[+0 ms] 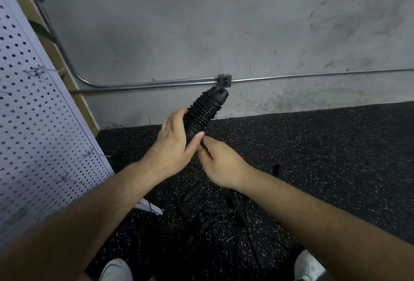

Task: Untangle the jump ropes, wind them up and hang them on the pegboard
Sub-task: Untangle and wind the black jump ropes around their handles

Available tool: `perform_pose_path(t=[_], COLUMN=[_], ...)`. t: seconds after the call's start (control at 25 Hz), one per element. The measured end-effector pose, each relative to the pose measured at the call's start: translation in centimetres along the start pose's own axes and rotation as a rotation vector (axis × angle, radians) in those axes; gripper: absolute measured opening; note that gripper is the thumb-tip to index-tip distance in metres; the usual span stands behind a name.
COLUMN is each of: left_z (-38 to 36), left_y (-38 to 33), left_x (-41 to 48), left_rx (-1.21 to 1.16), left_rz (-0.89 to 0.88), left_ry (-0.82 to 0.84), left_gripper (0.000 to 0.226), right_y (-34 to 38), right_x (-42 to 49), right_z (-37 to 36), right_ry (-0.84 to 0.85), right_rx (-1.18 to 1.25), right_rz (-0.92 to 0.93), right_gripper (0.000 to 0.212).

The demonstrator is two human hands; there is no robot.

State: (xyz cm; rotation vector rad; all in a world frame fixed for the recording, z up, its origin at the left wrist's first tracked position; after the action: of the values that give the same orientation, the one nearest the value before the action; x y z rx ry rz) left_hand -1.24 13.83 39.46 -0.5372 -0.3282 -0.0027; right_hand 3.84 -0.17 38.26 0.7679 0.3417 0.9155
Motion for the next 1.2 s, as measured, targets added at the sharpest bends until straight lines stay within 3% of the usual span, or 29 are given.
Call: perform_pose_path(t=[0.04,0.16,0.4,0.6,0.84,0.96,1.08,1.2], left_z=[0.0,0.1,1.6,1.6,0.7,1.1,1.7,1.9], left_y=[0.4,0.9,0.3,-0.6,-0.8,-0.8,-0.6,-0.5], left_x=[0.2,0.6,0.3,0.2,0.3,0.4,0.4,0.4], left_rx=[-0.046,-0.251,-0.533,-0.717,-0.995,-1.109,-1.193,-1.217], left_rz=[0.049,0.135,0.196,0.219,0.159,0.17,0.223,0.23], left_ry=[-0.003,0.004,0.039,0.066,0.1,0.074,0.034,0.014], left_gripper=[0.069,0.065,0.06,0.057,0.056,0.044,0.037,0.034], right_y=[0.4,1.7,2.4,1.9,1.2,0.8,0.5,0.2], right_x=[0.0,-1.0,-1.8,-1.1,0.0,-0.1,-0.6,-0.9], right_z=[-0.5,-0.9,0.3,0.9,2.5,3.6,4.9,5.9], right_ry=[-0.051,-0.182,-0.176,-0.335,-0.556,-0.562,-0.54,-0.527], right_rx=[-0.115,-0.294,-0.252,-0.316,-0.475,-0.411,-0.283,-0.17], right_rz=[0.047,0.159,0.253,0.304,0.46,0.517,0.427,0.374], right_gripper=[0.015,0.034,0.076,0.078,0.051,0.048,0.052,0.038])
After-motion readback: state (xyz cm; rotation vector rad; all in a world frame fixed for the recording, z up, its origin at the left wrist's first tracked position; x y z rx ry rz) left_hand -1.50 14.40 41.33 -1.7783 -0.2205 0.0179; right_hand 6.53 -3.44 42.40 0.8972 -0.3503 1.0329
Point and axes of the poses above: each hand's wrist, its own x-axis towards the middle knuckle, its own z-axis out of the back of the hand, y = z × x, the point moved 2 cm from there along x, towards the middle knuckle, and after that the axes turned 8 degrees about y, right-handed, at the moved point
